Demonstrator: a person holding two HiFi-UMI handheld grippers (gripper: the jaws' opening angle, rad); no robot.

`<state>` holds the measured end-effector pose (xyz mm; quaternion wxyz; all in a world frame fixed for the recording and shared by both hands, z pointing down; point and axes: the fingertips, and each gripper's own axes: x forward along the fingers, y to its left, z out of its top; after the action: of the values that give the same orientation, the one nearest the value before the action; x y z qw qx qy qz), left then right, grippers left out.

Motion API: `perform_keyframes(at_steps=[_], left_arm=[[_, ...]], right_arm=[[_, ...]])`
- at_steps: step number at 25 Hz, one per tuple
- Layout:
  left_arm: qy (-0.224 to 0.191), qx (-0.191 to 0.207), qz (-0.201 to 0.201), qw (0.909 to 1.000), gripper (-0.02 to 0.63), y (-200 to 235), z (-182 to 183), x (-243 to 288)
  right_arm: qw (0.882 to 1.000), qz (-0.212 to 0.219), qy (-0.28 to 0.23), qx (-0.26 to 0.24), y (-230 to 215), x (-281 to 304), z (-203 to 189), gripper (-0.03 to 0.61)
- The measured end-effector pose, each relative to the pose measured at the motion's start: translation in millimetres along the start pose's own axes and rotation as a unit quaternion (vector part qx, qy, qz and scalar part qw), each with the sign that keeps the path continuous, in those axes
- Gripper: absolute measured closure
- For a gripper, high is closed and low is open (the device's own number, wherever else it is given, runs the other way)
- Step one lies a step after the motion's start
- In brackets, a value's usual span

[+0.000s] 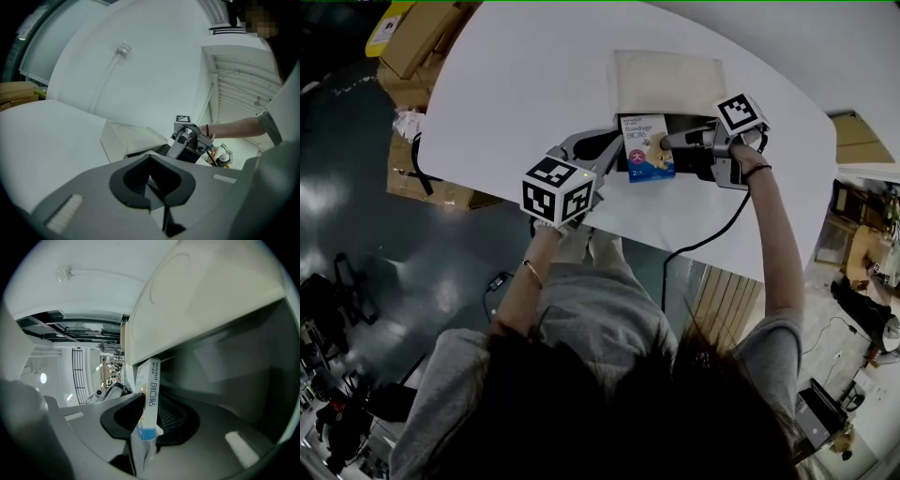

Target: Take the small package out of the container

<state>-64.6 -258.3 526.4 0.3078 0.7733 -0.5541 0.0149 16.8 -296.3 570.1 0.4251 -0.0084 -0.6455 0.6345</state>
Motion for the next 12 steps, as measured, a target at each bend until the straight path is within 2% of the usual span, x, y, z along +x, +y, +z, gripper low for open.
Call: perform_keyframes(at_steps=[6,12], left_arm=[[-0.004,0.009,-0.001,1.0000,0.627,0.4,7.8,-3.9],[-0.011,0.021,-0.001,0.9997,0.627,-2.3,14.3,-12.9]], right_arm=[[1.000,0.011,-0.016,-0.011,9.1,-2.4,-2.3,0.463],[0.998,0.023,-0.053,-0.034,19.2,-9.6,-5.0,0.465]])
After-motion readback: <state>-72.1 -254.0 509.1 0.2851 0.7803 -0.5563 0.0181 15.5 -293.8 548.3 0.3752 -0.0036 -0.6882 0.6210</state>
